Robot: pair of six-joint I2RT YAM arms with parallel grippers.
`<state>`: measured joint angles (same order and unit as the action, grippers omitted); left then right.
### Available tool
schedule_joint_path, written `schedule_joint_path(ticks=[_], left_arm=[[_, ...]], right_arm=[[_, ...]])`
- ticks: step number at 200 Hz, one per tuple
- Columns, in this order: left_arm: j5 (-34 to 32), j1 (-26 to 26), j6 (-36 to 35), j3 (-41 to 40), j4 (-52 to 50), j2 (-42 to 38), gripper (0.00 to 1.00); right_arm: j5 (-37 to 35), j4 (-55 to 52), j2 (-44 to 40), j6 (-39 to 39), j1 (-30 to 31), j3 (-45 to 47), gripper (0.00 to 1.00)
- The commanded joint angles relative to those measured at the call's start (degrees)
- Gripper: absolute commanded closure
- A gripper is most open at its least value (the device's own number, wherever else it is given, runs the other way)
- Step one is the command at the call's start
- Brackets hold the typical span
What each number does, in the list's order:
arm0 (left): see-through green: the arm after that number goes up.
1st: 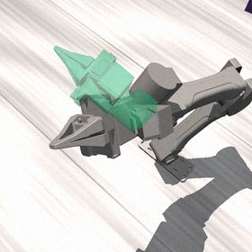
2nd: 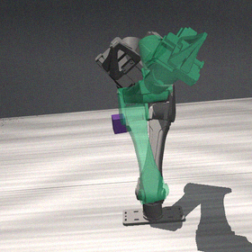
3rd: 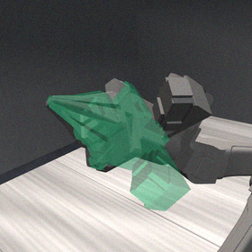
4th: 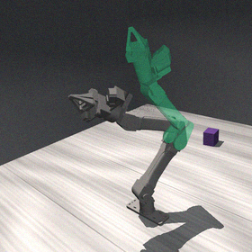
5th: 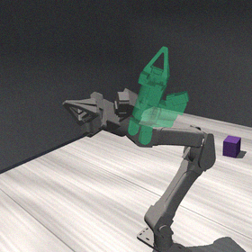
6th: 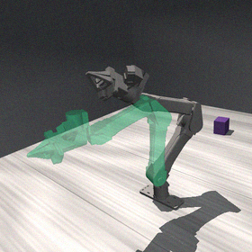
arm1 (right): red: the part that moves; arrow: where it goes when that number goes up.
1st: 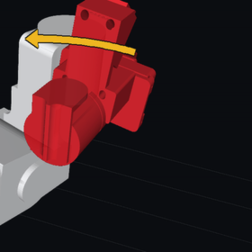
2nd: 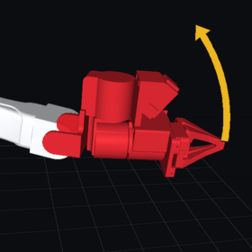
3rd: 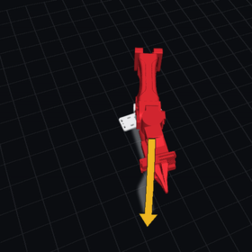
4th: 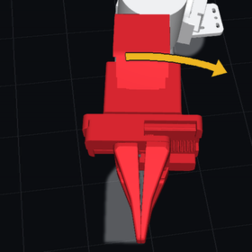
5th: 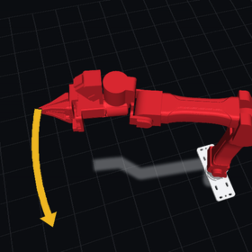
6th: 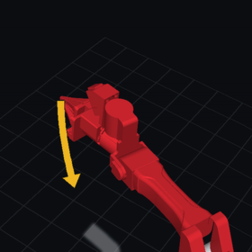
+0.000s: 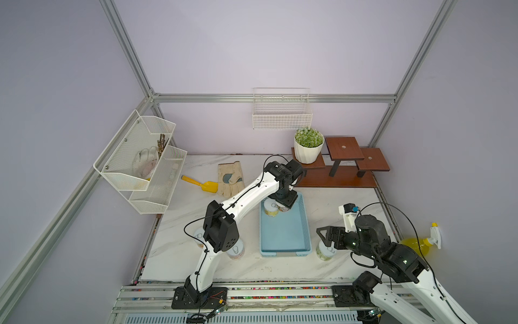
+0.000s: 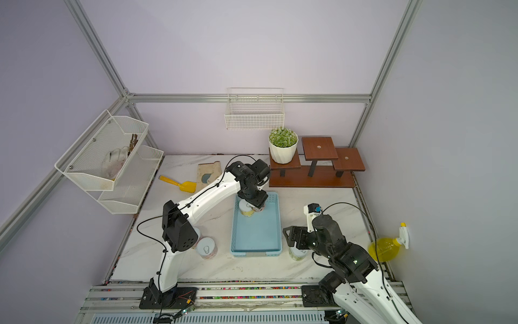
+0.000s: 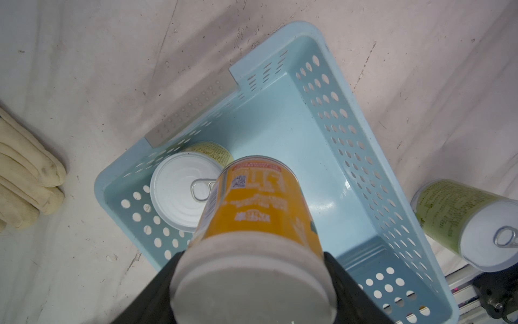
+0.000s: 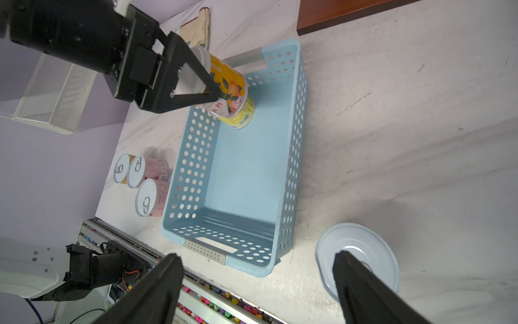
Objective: Put the canned food in the basket
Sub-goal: Place the canned food in the basket.
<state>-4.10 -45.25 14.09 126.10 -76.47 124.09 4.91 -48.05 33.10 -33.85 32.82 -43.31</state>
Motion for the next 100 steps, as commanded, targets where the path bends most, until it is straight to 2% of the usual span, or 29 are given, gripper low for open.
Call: schedule_joint_path(ticks=[1, 100], left_arm=[[-0.96, -0.51, -0.90, 3.82, 0.27, 0.73, 0.73], [-2.54, -0.89, -1.08, 13.05, 0.44, 10.36, 0.76]], right_arm=[[0.12, 0.89, -0.67, 0.20, -0.16, -1.23, 0.11], [-0.11, 1.84, -4.08, 0.28, -0.13, 0.01, 0.12]])
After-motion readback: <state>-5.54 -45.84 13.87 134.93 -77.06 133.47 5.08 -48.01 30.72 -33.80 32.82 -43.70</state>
